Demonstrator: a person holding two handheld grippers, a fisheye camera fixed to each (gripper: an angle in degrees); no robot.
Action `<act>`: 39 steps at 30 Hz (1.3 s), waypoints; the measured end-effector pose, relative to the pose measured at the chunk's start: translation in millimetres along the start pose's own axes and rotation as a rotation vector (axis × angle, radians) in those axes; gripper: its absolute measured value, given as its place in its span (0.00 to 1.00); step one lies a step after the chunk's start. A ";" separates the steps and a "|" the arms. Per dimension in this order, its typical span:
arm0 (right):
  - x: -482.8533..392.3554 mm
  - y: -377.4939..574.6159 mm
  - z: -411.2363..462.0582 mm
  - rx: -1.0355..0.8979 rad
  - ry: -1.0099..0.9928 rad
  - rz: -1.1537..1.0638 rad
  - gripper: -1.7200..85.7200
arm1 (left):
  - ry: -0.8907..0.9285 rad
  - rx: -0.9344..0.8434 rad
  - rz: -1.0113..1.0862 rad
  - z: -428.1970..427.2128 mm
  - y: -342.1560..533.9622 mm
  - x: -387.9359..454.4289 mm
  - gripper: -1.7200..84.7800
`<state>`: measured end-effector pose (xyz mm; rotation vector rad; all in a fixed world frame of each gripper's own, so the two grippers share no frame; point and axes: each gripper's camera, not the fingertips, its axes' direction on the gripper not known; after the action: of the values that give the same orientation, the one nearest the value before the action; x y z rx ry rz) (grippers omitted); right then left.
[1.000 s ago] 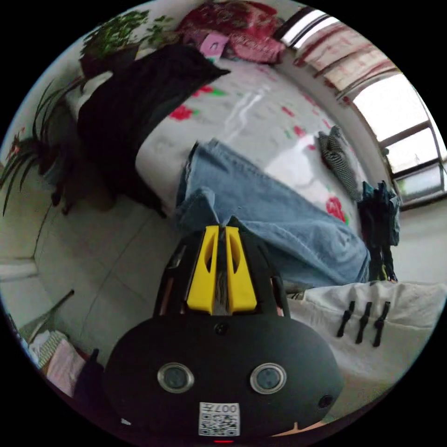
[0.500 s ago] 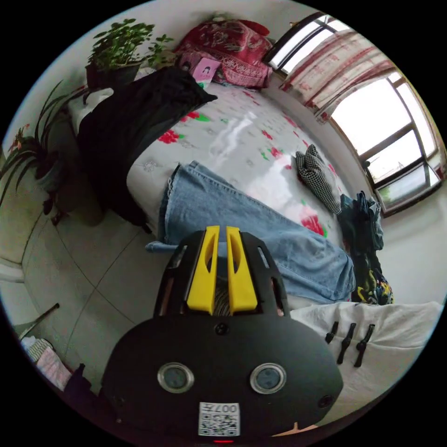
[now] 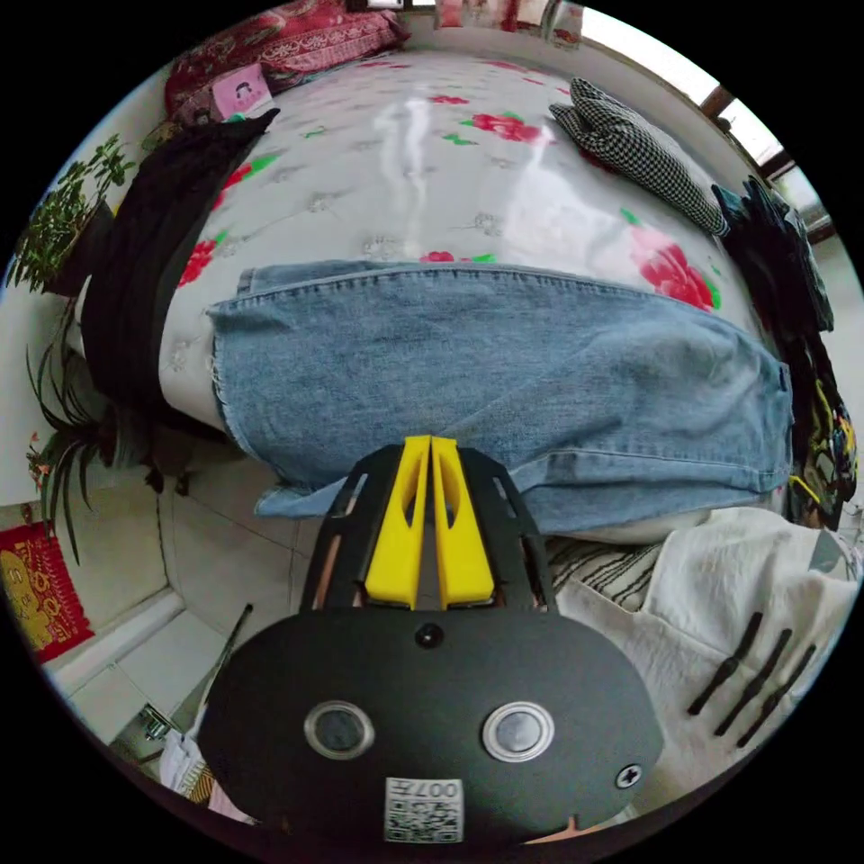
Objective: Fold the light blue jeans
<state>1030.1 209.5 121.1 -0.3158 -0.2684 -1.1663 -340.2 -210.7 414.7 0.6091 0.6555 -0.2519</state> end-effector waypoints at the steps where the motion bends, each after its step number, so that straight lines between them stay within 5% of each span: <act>1: 9.7 0.0 -11.4 0.024 -0.039 0.052 0.05 | 0.001 -0.006 -0.002 -4.8 -3.0 -1.4 0.01; 7: 39.5 -32.1 -84.2 0.343 -0.202 0.130 0.10 | 0.007 0.156 -0.021 -52.9 -16.6 9.6 0.01; 14: 39.6 -134.9 -8.6 0.024 -0.320 0.080 0.04 | 0.015 0.029 0.082 -15.9 -57.4 50.5 0.01; 19: 65.4 -95.0 -70.2 0.230 -0.161 0.075 0.02 | -0.010 -0.030 0.092 7.3 -65.2 45.6 0.01; 26: 103.8 -64.6 -21.3 0.111 -0.108 0.293 0.05 | -0.010 -0.023 0.114 -0.4 -76.1 45.9 0.01; 31: 93.3 -10.8 -56.5 0.337 -0.236 0.375 0.07 | 0.085 0.158 -0.081 -47.9 -44.5 11.8 0.02; 39: 93.5 54.4 -14.3 0.236 -0.584 0.493 0.10 | 0.271 0.244 -0.636 -50.5 42.9 -97.0 0.10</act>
<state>1115.9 143.8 136.4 -0.4788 -0.7858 -0.5275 -422.6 -143.0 464.0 0.6602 1.0842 -0.8619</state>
